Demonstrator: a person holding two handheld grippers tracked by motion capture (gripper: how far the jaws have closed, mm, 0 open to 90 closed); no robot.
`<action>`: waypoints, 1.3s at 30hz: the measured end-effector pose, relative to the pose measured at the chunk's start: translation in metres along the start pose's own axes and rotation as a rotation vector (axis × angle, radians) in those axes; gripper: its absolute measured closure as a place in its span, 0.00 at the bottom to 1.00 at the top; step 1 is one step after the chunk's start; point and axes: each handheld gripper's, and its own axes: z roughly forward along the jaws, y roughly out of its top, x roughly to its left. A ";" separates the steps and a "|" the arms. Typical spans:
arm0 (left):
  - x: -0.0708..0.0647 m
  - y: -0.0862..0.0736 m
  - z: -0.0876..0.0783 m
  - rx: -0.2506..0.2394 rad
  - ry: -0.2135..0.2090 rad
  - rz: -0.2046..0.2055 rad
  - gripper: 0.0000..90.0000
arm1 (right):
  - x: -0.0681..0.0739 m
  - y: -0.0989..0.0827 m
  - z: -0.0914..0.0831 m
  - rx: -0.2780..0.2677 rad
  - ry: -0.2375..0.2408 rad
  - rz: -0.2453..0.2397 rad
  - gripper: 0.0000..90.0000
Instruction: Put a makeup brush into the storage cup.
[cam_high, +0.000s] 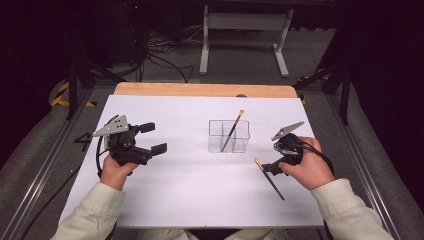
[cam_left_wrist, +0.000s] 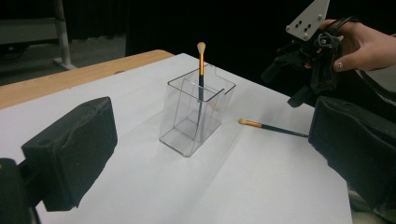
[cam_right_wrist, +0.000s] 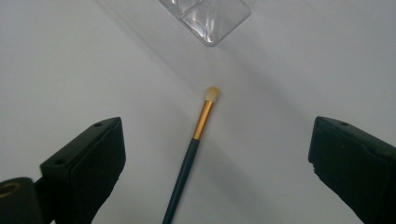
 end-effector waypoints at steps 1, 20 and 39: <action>0.000 0.000 0.000 0.000 0.001 0.000 0.02 | 0.000 0.000 0.001 0.005 0.002 0.004 0.07; 0.000 -0.003 -0.006 0.000 0.015 -0.004 0.02 | 0.003 0.000 0.015 0.095 0.029 0.042 0.17; 0.000 -0.003 -0.006 0.001 0.017 -0.006 0.02 | 0.006 -0.008 0.033 0.218 0.039 0.046 0.48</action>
